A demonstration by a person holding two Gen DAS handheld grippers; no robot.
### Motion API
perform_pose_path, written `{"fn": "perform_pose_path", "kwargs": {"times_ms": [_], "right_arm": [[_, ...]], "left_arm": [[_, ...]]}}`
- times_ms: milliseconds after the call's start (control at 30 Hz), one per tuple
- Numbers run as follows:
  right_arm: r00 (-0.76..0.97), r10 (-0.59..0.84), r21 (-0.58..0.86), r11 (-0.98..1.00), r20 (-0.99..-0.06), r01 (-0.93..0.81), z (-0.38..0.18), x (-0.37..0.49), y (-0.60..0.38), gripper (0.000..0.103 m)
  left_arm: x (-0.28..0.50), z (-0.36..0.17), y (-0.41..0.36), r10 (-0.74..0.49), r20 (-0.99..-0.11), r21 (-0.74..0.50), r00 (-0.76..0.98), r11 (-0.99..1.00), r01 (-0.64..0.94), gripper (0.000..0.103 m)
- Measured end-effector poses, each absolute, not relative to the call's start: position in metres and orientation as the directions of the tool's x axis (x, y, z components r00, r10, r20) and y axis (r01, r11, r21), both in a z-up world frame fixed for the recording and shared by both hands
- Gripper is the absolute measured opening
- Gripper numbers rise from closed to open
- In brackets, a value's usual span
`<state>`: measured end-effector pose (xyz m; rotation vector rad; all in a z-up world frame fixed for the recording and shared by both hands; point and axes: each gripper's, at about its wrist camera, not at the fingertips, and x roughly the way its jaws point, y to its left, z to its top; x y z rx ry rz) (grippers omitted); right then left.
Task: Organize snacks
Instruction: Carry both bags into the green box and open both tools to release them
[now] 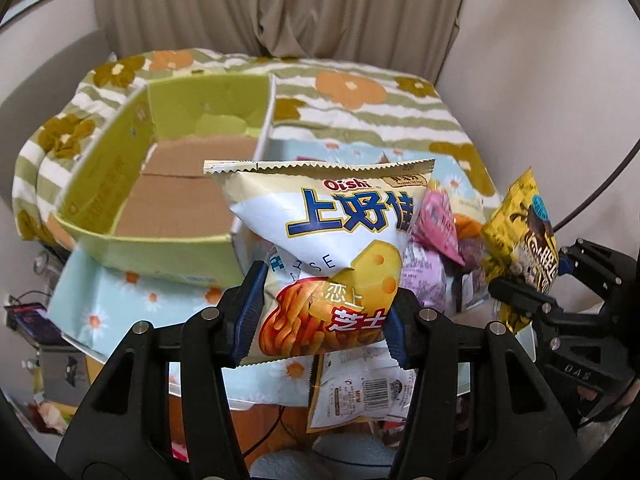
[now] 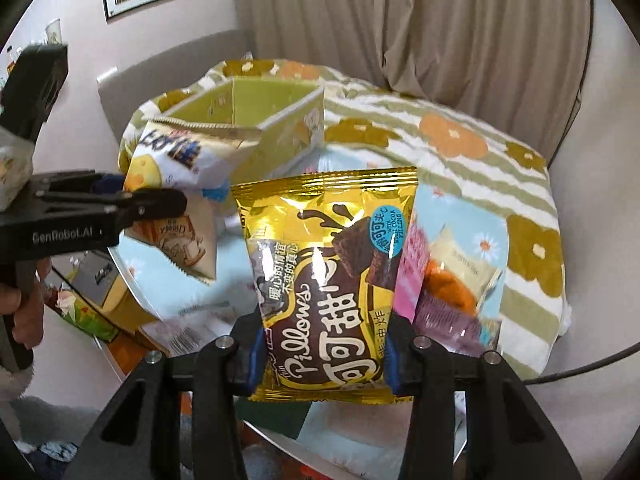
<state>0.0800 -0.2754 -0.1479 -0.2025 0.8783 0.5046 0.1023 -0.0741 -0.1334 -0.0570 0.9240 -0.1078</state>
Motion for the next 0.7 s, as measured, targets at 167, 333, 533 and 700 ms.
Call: {"fn": "perform_pose_path", "kwargs": {"times_ms": [167, 333, 533, 700], "right_arm": [[0.565, 0.361, 0.042, 0.866, -0.742, -0.497, -0.119, 0.088, -0.262, 0.042], [0.593, 0.383, 0.047, 0.864, -0.708, -0.501, -0.091, 0.104, -0.235, 0.042], [0.619, 0.396, 0.075, 0.875, -0.678, -0.478, -0.068, 0.133, -0.188, 0.042], [0.638, 0.385, 0.105, 0.896, -0.667, -0.431, -0.058, 0.160, -0.144, 0.042]], "left_arm": [[0.106, -0.107, -0.053, -0.093, -0.773, -0.093, 0.628, 0.995, 0.034, 0.049], [0.120, -0.083, -0.017, -0.072, -0.748, -0.087, 0.660, 0.996, 0.010, 0.049], [0.154, -0.064, 0.037, -0.077, -0.726, -0.086, 0.684, 0.996, 0.021, 0.049], [0.193, -0.057, 0.084, -0.106, -0.721, -0.094, 0.685, 0.994, 0.055, 0.049]]}}
